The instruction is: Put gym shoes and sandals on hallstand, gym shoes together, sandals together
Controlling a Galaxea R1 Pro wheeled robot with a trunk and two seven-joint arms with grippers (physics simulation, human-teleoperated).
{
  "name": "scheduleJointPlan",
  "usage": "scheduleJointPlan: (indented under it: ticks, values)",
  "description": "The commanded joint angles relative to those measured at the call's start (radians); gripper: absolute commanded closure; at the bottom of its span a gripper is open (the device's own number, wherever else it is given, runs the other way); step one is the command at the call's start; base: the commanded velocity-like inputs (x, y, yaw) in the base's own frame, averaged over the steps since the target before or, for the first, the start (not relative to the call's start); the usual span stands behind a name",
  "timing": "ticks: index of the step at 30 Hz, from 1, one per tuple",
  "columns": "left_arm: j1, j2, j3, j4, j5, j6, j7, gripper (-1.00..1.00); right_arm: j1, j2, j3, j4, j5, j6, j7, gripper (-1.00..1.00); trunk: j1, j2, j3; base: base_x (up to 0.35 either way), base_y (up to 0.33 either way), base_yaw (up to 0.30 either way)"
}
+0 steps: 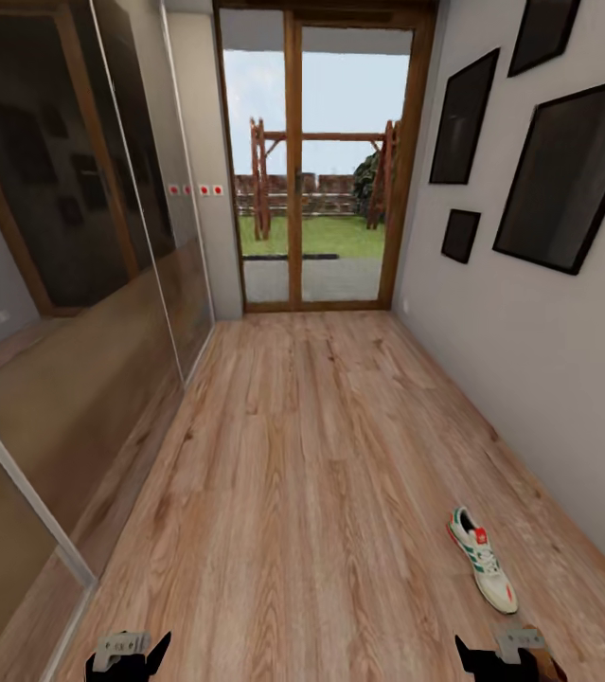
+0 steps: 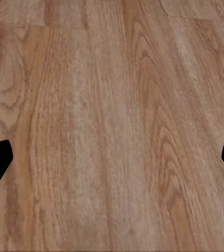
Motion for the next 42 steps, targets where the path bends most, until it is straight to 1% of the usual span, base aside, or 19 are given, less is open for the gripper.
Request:
scheduleJointPlan:
  ticks: [1,42]
  values:
    - [-0.001,0.0,0.003,0.001,0.009,0.001,-0.01,-1.0,-0.001,0.0,0.007,0.001,-0.011,-0.003,0.005,-1.0,0.0,0.0,-0.001,0.337,0.005,0.0]
    - [-0.001,0.002,0.003,0.001,0.01,0.001,-0.01,-1.0,-0.001,0.0,0.007,0.001,-0.011,-0.003,0.002,-1.0,0.0,0.0,-0.001,0.337,0.001,0.0]
